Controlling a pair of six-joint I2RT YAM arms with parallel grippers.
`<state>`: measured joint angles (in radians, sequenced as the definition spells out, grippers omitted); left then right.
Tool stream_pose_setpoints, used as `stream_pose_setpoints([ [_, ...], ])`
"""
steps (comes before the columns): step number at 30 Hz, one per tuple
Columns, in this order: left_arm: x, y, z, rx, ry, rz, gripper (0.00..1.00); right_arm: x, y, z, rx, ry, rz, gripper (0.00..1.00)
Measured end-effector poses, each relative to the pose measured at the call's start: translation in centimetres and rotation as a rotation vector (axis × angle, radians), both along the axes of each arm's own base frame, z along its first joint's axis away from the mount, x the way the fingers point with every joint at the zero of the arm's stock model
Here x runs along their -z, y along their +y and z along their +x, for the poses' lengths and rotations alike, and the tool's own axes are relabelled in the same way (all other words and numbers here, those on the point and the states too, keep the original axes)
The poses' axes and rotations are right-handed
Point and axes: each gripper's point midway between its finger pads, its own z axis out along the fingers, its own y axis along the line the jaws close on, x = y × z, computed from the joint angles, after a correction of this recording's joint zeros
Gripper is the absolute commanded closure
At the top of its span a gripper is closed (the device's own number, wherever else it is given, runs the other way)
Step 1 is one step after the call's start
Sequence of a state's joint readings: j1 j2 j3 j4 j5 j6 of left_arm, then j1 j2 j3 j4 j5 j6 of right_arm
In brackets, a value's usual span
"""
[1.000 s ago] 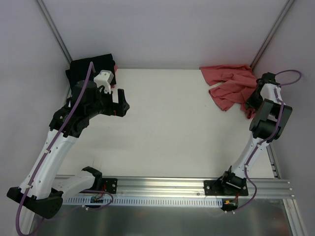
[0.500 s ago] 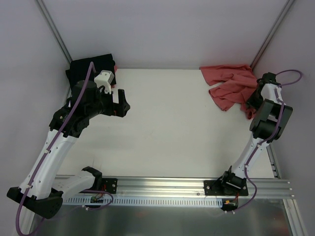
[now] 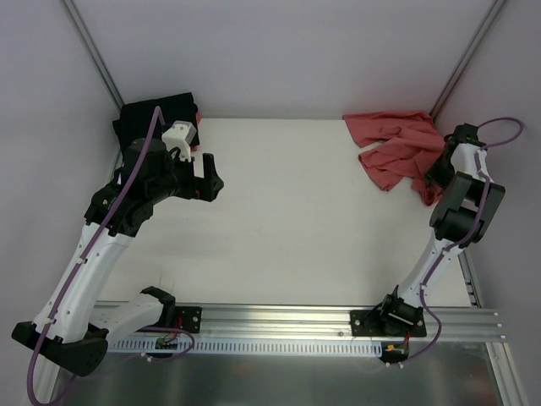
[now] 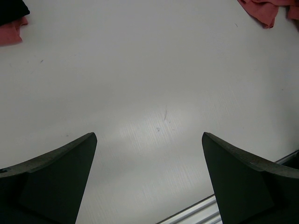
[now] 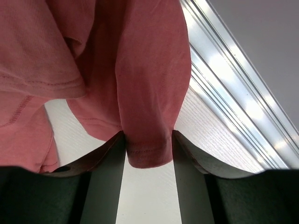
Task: Fold and stack the t-shirts
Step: Grab crumpled tshirt from the corner of the board with the right arm, then move the tshirt to the center of the board
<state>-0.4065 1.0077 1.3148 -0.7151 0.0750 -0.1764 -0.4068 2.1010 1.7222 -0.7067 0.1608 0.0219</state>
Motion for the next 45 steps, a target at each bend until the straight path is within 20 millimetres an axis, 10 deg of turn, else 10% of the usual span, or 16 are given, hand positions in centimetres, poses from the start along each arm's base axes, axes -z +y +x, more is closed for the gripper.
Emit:
stream_pose_setpoints([
  [6, 0.0, 0.0, 0.0, 0.000, 0.000, 0.000, 0.01, -0.4, -0.1, 0.0, 0.002, -0.007, -0.003, 0.98],
  [19, 0.2, -0.2, 0.1, 0.007, -0.001, -0.005, 0.01, -2.1, 0.0, -0.4, 0.017, -0.042, -0.007, 1.00],
  [23, 0.8, -0.7, 0.4, 0.024, -0.004, -0.016, 0.01, -7.8, 0.8, -2.3, 0.052, -0.153, -0.023, 1.00],
  [33, 2.8, -2.9, 1.4, 0.089, -0.001, -0.081, 0.01, -31.1, 6.2, -12.6, 0.112, -0.727, -0.177, 1.00],
  [45, 9.3, -8.9, 3.9, 0.208, 0.193, -0.283, 0.02, -36.3, 8.8, -23.9, 0.162, -0.761, -0.320, 1.00],
])
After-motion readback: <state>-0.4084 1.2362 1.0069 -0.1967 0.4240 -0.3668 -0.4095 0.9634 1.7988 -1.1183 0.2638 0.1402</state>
